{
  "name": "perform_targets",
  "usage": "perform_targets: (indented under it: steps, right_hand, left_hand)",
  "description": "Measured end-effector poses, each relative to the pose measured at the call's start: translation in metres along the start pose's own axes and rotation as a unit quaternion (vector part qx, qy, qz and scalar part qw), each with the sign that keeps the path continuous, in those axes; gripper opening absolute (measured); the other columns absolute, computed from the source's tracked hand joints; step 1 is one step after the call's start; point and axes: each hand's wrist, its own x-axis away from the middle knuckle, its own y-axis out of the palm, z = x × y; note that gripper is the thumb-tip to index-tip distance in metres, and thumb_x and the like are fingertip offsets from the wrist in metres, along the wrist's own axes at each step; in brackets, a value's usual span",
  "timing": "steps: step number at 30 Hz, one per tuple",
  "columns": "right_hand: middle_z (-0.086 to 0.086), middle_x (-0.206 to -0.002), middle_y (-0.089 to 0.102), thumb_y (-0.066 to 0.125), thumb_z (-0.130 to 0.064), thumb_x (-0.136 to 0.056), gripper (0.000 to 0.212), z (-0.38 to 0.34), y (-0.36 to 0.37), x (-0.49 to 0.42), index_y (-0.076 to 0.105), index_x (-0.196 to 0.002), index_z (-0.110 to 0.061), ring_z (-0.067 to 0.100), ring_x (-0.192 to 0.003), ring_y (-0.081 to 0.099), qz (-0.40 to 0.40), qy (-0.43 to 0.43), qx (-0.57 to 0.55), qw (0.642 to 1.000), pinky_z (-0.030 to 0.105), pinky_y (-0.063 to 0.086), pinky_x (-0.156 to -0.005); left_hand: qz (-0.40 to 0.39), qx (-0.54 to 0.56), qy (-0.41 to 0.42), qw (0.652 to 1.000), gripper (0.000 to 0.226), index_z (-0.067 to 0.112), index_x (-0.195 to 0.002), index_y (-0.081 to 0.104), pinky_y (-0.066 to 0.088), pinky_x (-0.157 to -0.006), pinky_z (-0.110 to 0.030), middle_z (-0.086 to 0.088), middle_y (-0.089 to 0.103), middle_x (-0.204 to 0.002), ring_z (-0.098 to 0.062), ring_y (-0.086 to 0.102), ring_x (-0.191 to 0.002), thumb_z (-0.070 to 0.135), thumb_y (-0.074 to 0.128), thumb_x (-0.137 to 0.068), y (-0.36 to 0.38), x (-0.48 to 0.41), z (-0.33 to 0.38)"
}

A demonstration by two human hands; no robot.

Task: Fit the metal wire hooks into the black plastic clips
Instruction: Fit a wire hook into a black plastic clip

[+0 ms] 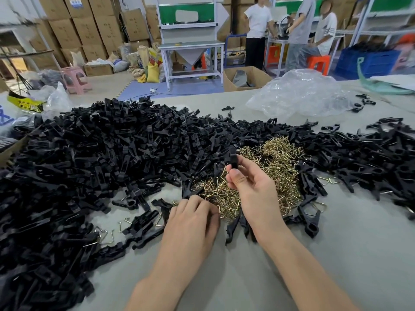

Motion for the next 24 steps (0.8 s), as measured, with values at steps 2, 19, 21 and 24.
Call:
perform_targets:
  steps: [2,19,21,24]
  right_hand:
    - [-0.008,-0.096,0.075,0.061,-0.007,-0.099,0.029,0.001,0.000,0.000,0.068,-0.111,-0.032,0.003,-0.088,0.068,0.000,-0.003,0.009,1.000,0.023,0.057,-0.088]
    - [-0.015,-0.105,0.072,0.063,-0.019,-0.099,0.028,0.003,0.000,0.002,0.064,-0.119,-0.038,-0.002,-0.096,0.066,-0.025,-0.026,0.121,0.992,0.019,0.053,-0.090]
    - [-0.019,-0.115,0.068,0.063,-0.020,-0.100,0.031,0.003,-0.001,0.006,0.063,-0.127,-0.033,-0.005,-0.107,0.062,-0.044,-0.056,0.196,0.978,0.016,0.048,-0.096]
    - [-0.018,-0.115,0.057,0.064,-0.017,-0.098,0.037,0.005,0.003,0.012,0.062,-0.134,-0.027,-0.002,-0.107,0.057,-0.086,-0.135,0.284,0.946,0.009,0.042,-0.092]
  left_hand:
    - [0.011,0.013,0.004,1.000,0.012,0.026,-0.096,0.062,0.044,-0.083,-0.031,0.014,0.054,-0.096,-0.009,0.050,-0.090,0.034,0.054,-0.094,-0.002,0.000,0.000]
    - [0.116,0.265,-0.147,0.946,0.015,0.039,-0.086,0.067,0.042,-0.069,-0.011,0.017,0.065,-0.085,0.002,0.059,-0.079,0.037,0.058,-0.098,-0.020,-0.006,-0.005]
    - [0.140,0.370,-0.219,0.892,0.015,0.039,-0.086,0.071,0.044,-0.060,-0.011,0.011,0.070,-0.078,0.001,0.057,-0.065,0.037,0.062,-0.097,-0.024,-0.010,-0.007]
    - [0.182,0.449,-0.284,0.827,0.019,0.028,-0.084,0.074,0.050,-0.067,-0.021,0.005,0.072,-0.074,-0.004,0.061,-0.066,0.033,0.063,-0.097,-0.027,-0.013,-0.012]
